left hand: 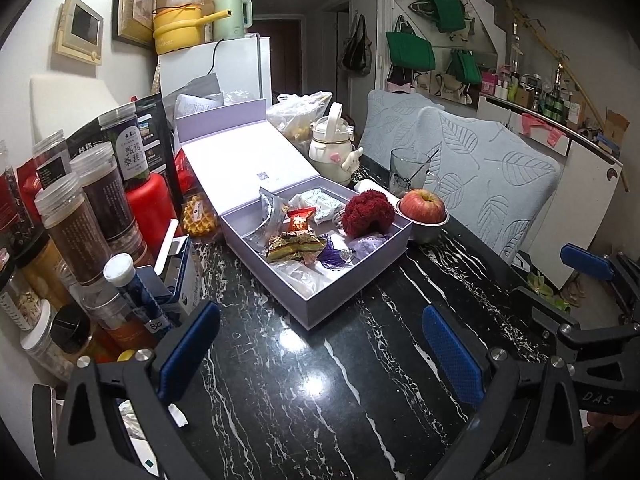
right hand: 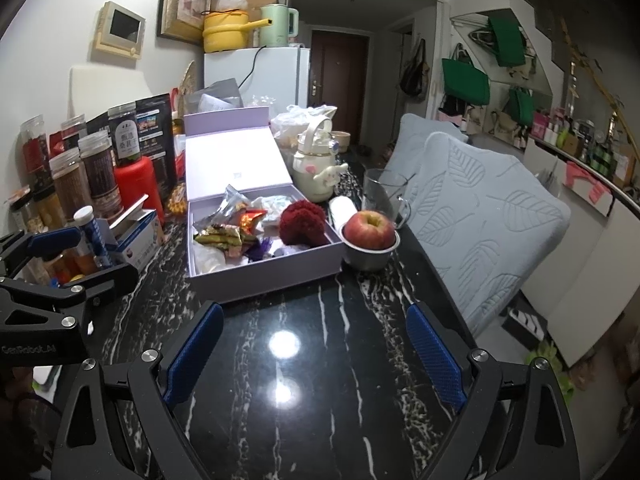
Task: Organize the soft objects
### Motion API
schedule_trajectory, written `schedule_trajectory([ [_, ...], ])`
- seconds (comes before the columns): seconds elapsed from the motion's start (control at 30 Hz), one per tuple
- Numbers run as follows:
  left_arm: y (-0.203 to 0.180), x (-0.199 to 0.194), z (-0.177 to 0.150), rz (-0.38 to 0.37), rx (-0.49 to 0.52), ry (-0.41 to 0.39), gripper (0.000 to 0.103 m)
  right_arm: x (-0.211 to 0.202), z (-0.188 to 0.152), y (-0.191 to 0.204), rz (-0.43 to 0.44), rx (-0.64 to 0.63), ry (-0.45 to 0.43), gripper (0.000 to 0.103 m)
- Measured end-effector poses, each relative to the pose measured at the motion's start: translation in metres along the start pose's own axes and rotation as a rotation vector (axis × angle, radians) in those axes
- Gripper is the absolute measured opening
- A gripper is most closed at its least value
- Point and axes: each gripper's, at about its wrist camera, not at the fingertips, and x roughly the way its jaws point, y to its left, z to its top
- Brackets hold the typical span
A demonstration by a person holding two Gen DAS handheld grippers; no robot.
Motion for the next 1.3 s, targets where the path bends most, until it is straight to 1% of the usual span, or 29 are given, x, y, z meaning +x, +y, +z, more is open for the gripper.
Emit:
schedule_trajectory([
  [0.97,-0.006,0.002,0.003,-0.029,0.019,0.011,0.103,0.002,0.002,-0.002,-0.016,-0.014,0.009,0.094],
  [1.3,-0.009,0.003,0.003,-0.018,0.024,0.014,0.103,0.001,-0.002,-0.008,-0.035,-0.004,0.014,0.094],
])
